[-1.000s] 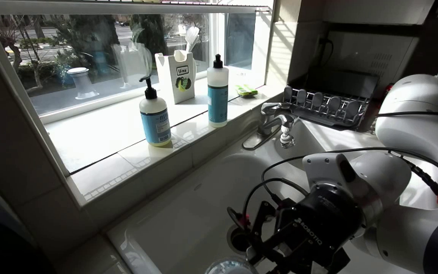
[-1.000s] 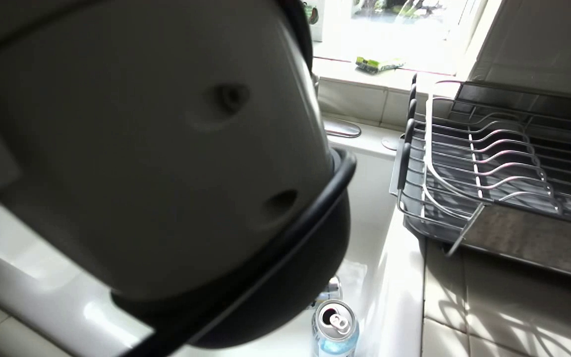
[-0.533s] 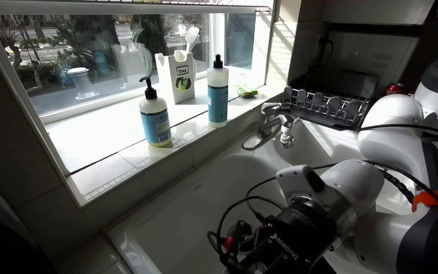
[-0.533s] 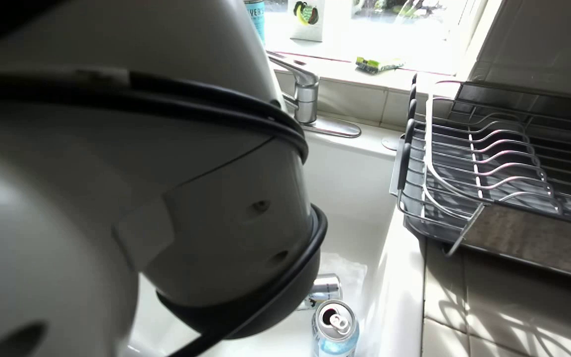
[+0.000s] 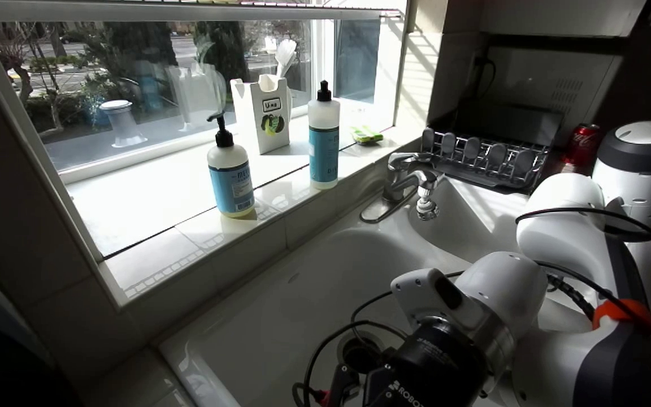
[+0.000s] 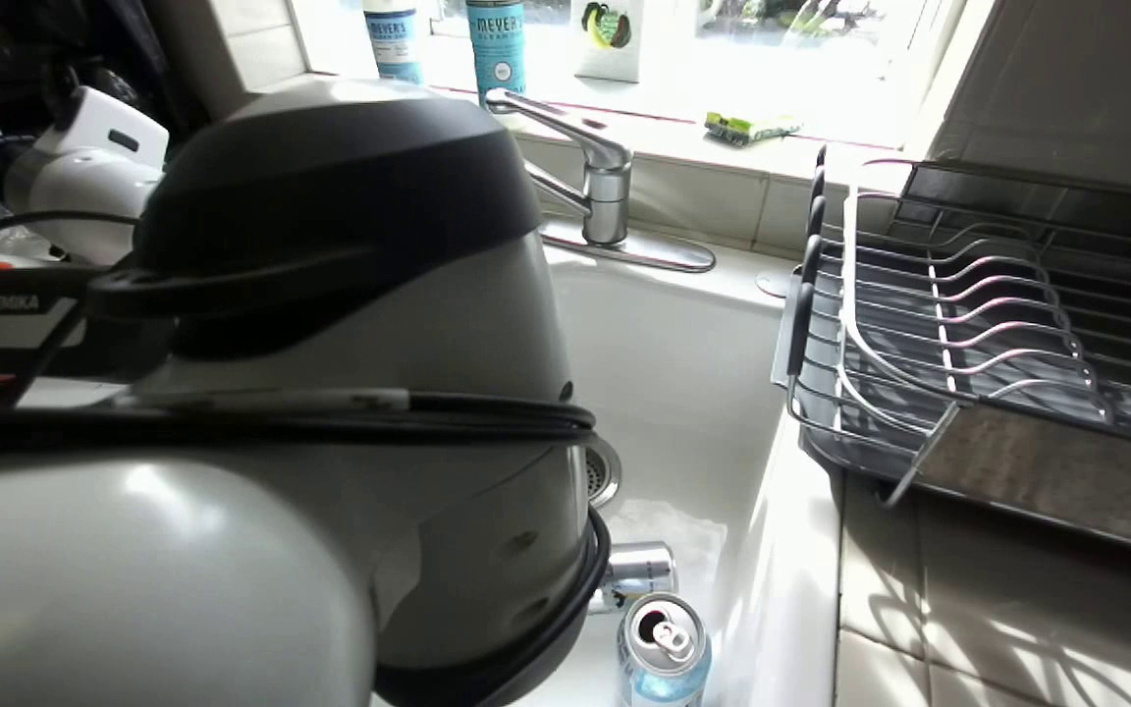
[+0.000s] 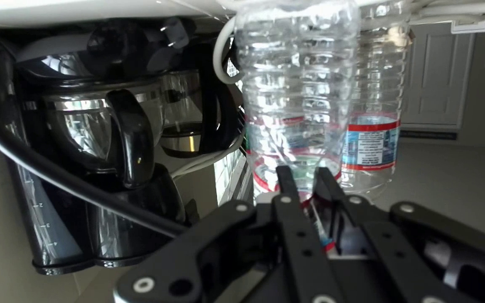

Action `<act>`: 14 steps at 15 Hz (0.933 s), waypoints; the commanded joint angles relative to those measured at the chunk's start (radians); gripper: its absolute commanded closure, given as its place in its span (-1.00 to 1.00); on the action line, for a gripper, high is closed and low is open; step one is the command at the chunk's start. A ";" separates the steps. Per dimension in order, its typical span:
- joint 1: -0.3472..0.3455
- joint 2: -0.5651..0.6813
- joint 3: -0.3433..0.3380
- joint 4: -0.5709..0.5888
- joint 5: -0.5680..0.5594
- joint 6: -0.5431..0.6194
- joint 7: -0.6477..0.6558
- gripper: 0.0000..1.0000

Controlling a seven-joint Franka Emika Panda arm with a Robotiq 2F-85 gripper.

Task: Pick up the empty clear bottle from the sink and put it on the kitchen counter

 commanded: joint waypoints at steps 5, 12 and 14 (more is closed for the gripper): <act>0.108 -0.012 -0.005 0.058 -0.092 0.043 0.143 0.91; 0.093 -0.012 -0.012 0.118 -0.146 0.051 0.162 0.91; 0.097 -0.012 -0.018 0.135 -0.165 0.061 0.183 0.91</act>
